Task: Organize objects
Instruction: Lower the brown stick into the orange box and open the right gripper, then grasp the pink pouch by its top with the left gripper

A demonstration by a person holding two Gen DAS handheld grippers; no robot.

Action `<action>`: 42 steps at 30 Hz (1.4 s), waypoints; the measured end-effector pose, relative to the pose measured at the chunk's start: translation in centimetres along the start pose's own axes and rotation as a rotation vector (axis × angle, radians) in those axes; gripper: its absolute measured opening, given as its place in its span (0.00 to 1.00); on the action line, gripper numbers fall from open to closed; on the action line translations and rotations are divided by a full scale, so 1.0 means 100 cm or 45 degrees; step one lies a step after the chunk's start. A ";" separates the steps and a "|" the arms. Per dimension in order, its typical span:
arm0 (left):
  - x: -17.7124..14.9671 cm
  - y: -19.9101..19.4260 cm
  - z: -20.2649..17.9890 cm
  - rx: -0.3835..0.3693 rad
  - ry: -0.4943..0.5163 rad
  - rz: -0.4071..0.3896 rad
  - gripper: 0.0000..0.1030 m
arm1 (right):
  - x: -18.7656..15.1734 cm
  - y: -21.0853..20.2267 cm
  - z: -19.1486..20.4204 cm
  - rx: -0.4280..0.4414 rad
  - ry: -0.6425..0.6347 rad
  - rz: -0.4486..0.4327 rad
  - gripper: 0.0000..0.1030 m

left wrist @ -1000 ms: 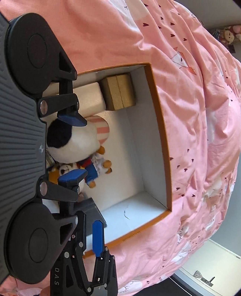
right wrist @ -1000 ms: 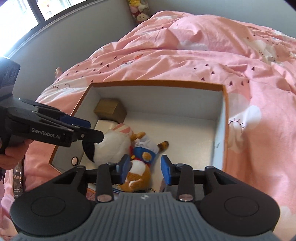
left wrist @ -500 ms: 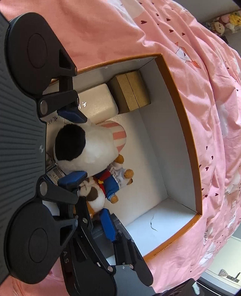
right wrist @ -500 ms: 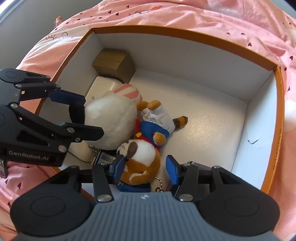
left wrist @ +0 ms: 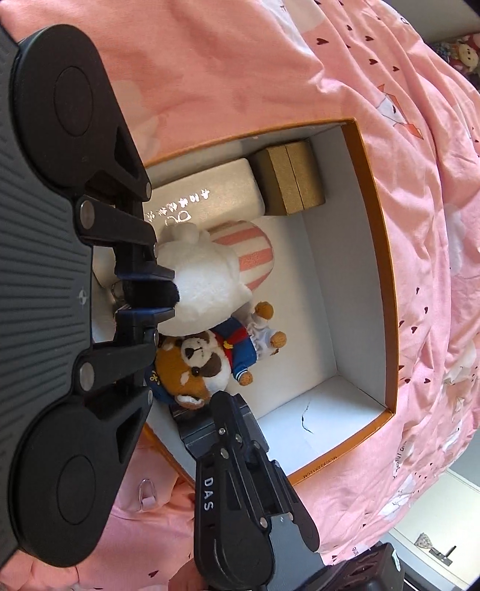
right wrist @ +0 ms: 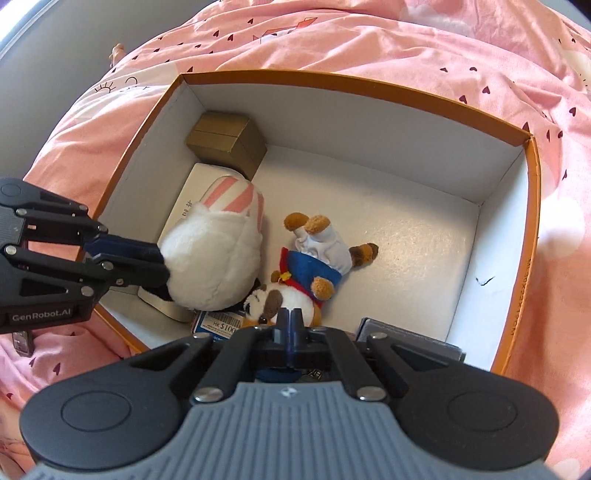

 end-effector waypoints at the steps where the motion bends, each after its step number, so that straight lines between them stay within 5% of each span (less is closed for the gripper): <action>1: -0.001 0.000 0.000 0.006 0.001 0.000 0.14 | 0.000 -0.002 0.000 0.003 0.001 -0.008 0.06; 5: -0.001 0.003 0.003 -0.005 -0.025 0.004 0.14 | 0.002 0.005 0.005 0.008 0.008 0.011 0.34; 11: 0.003 0.000 0.012 -0.079 -0.101 -0.031 0.12 | -0.007 0.030 0.008 -0.035 -0.029 0.123 0.27; 15: 0.006 -0.007 0.013 -0.167 -0.111 -0.007 0.11 | -0.005 0.016 0.003 -0.040 -0.027 0.068 0.00; 20: 0.011 0.001 0.016 -0.288 -0.159 0.086 0.10 | 0.001 -0.002 -0.003 -0.074 -0.061 0.049 0.00; 30: 0.013 0.015 0.007 -0.207 -0.133 0.113 0.14 | -0.001 0.010 -0.001 -0.065 -0.062 0.088 0.01; 36: 0.005 -0.002 0.003 -0.145 -0.089 -0.001 0.24 | -0.005 0.000 0.001 -0.077 -0.040 0.041 0.13; 42: -0.008 -0.043 -0.021 -0.106 0.021 -0.248 0.30 | -0.027 -0.037 0.009 -0.104 -0.048 -0.107 0.24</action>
Point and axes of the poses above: each gripper's, at about its wrist camera, not at the fingertips, and y roughly the way its jaws point, z to its left, x to its top, the point moved 2 cm from there along y, roughly the way its jaws point, and after that the axes turned 4 degrees about z, right-handed, at the moved point
